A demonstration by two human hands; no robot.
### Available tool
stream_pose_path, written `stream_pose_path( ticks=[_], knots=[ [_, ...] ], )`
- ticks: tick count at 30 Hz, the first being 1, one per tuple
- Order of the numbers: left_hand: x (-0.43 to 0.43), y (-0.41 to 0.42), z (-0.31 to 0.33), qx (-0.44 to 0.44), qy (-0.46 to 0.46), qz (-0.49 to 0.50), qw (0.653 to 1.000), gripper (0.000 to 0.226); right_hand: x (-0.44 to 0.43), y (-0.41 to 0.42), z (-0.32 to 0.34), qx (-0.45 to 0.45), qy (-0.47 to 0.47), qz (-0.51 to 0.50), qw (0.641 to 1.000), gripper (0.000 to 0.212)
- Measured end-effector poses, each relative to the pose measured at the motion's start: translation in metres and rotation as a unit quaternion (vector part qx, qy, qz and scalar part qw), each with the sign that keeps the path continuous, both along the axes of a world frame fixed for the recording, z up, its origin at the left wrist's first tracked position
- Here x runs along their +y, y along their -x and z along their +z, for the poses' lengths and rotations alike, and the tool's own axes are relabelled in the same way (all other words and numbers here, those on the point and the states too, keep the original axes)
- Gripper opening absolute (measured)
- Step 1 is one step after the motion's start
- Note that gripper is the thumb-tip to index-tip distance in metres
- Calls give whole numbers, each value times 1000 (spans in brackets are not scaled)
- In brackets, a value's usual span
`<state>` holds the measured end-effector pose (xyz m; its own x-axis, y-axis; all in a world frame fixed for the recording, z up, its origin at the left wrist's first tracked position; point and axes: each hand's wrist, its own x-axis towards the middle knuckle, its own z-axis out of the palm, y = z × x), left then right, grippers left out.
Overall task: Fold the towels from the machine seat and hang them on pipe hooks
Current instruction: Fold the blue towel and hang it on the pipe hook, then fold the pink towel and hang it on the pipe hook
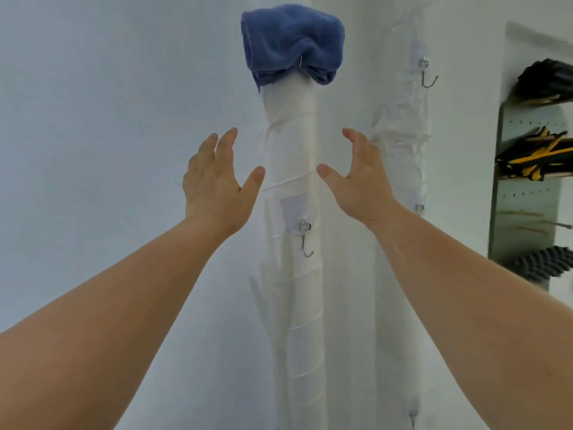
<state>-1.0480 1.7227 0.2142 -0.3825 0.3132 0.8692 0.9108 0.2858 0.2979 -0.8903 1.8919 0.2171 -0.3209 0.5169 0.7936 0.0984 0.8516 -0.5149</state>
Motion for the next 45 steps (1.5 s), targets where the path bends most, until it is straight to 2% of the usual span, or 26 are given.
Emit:
stream_pose_path(
  ticks=[8, 14, 20, 30, 36, 41, 45],
  knots=[
    [-51, 29, -111, -70, 97, -100, 988, 72, -80, 6, -123, -150, 57, -93, 983, 76],
    [-105, 49, -200, -98, 225, -143, 959, 74, -163, 3, -218, -255, 148, -126, 947, 75],
    [-160, 23, -266, -129, 319, -180, 921, 77, -239, -42, -286, -296, 202, -150, 921, 75],
    [-256, -113, -357, -150, 427, -188, 872, 76, -340, -191, -383, -369, 293, -157, 868, 78],
    [-326, -238, -415, -171, 477, -191, 840, 70, -410, -303, -438, -449, 303, -116, 833, 64],
    [-372, -329, -442, -182, 521, -227, 802, 69, -476, -391, -466, -475, 335, -154, 799, 62],
    [-388, -394, -465, -161, 547, -293, 768, 69, -520, -455, -485, -485, 372, -208, 764, 61]
  ],
)
